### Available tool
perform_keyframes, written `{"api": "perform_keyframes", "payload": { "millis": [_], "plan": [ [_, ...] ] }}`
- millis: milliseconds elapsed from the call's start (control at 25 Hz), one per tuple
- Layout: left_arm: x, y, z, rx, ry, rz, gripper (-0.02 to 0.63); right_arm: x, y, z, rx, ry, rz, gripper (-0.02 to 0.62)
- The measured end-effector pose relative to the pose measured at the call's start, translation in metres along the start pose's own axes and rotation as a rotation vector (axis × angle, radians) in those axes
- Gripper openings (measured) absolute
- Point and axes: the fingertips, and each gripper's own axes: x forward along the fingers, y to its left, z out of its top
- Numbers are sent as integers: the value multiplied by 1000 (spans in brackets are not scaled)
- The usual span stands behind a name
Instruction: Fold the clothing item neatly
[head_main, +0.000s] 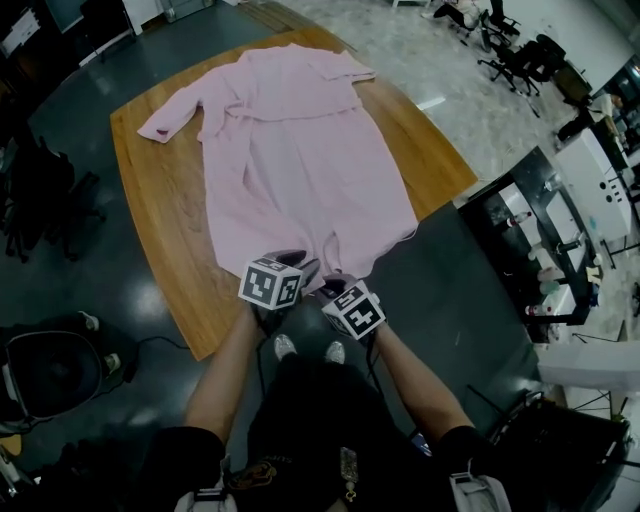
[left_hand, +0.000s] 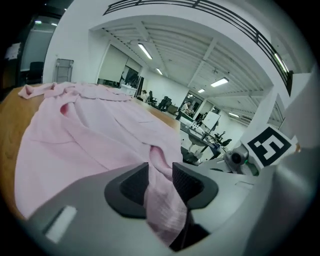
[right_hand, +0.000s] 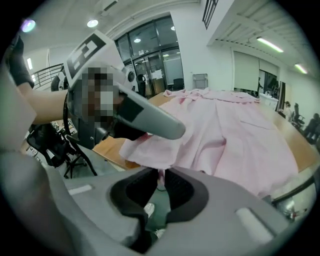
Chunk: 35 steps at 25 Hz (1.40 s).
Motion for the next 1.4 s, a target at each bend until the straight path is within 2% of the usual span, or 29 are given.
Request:
{"api": "perform_keyframes", "payload": {
  "millis": [120, 200, 360, 560, 760, 1000, 1160, 1240, 1400],
  "plan": [
    [-9, -3, 3, -9, -62, -5, 198, -12, -9, -10, 3, 3, -6, 34],
    [-24, 0, 6, -2, -95, 10, 202, -21, -16, -14, 12, -4, -15, 33],
    [-61, 31, -2, -22, -123, 112, 201, -35, -21, -5, 7, -39, -27, 32],
    [-96, 66, -35, -108, -107, 246, 190, -38, -10, 24, -68, -90, -10, 32],
    [-110, 73, -65, -149, -73, 304, 189, -35, 20, 62, -163, -154, 48, 33],
    [-122, 74, -83, -148, -54, 363, 186, -47, 57, 100, -224, -228, 126, 32],
    [-127, 76, -92, -169, -54, 376, 178, -13, 76, 88, -303, -135, 174, 36],
    [-130, 76, -94, -172, -50, 384, 175, 11, 77, 75, -314, -77, 189, 94],
    [-137, 78, -97, -171, -44, 399, 172, 45, 81, 56, -382, 40, 193, 133]
  ]
}}
